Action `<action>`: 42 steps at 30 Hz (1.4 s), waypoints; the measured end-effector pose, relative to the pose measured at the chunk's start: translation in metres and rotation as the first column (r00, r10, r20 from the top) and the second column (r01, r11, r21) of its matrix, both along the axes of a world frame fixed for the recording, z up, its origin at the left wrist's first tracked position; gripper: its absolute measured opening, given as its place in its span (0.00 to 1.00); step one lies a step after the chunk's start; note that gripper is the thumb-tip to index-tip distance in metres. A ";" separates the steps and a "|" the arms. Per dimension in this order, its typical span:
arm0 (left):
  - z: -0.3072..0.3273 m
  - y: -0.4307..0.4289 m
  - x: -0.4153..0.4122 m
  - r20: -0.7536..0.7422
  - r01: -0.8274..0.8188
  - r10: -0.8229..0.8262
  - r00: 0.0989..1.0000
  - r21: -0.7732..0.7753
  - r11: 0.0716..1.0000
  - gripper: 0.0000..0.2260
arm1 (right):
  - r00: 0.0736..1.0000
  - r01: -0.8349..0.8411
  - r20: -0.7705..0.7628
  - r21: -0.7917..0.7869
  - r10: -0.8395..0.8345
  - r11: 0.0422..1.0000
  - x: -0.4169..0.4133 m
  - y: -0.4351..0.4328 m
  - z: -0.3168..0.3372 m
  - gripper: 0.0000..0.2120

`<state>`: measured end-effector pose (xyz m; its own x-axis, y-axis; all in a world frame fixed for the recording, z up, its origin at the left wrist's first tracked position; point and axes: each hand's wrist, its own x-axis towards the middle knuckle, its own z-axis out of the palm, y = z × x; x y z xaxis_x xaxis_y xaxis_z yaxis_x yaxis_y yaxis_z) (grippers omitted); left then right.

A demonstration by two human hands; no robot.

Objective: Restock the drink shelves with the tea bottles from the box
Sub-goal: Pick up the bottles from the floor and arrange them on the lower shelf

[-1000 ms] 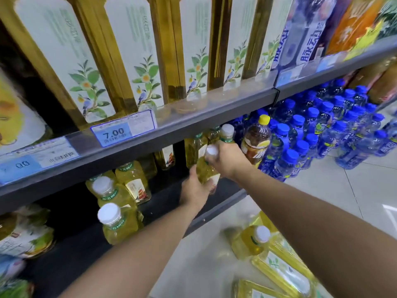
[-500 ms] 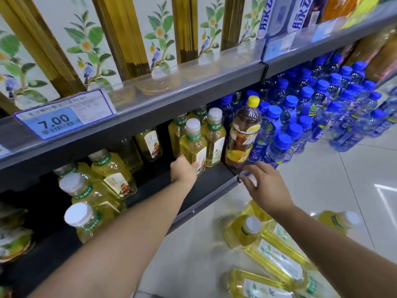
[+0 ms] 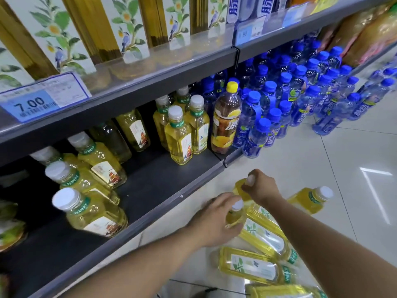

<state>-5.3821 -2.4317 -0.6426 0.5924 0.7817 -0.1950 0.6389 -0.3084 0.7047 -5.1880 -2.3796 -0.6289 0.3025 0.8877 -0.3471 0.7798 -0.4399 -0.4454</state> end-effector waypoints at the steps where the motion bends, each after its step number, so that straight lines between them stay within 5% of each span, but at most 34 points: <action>1: 0.000 -0.003 0.002 -0.073 0.019 -0.015 0.997 0.054 0.998 0.30 | 1.000 0.008 0.002 0.002 -0.008 1.000 -0.001 -0.002 -0.001 0.18; 10: 0.026 0.015 0.031 -0.323 -0.008 0.041 0.945 0.105 0.994 0.19 | 0.994 -0.077 0.085 0.043 0.073 0.996 -0.004 -0.015 0.032 0.19; 14: 0.045 0.007 0.001 -0.364 -0.155 0.187 0.912 0.117 0.981 0.20 | 0.982 -0.154 0.125 0.106 0.140 0.982 -0.008 -0.014 0.083 0.19; 26: 0.181 0.018 -0.117 -0.240 -0.489 0.534 0.811 0.224 0.843 0.17 | 0.890 -0.452 0.068 0.271 0.451 0.850 -0.118 -0.012 0.195 0.17; 31: 0.192 0.030 -0.142 -0.201 -0.526 0.578 0.791 0.258 0.810 0.15 | 0.836 -0.540 0.096 0.327 0.541 0.776 -0.161 0.013 0.202 0.14; 42: 0.169 0.073 -0.167 -0.331 -0.540 0.596 0.731 0.253 0.803 0.16 | 0.837 -0.544 0.073 0.210 0.542 0.812 -0.208 0.053 0.142 0.17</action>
<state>-5.5491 -2.3588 -0.4739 -0.0698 0.9819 -0.1760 0.9275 0.1288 0.3510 -5.3960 -2.3262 -0.4866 -0.2491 0.9598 -0.1295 0.8678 0.1618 -0.4698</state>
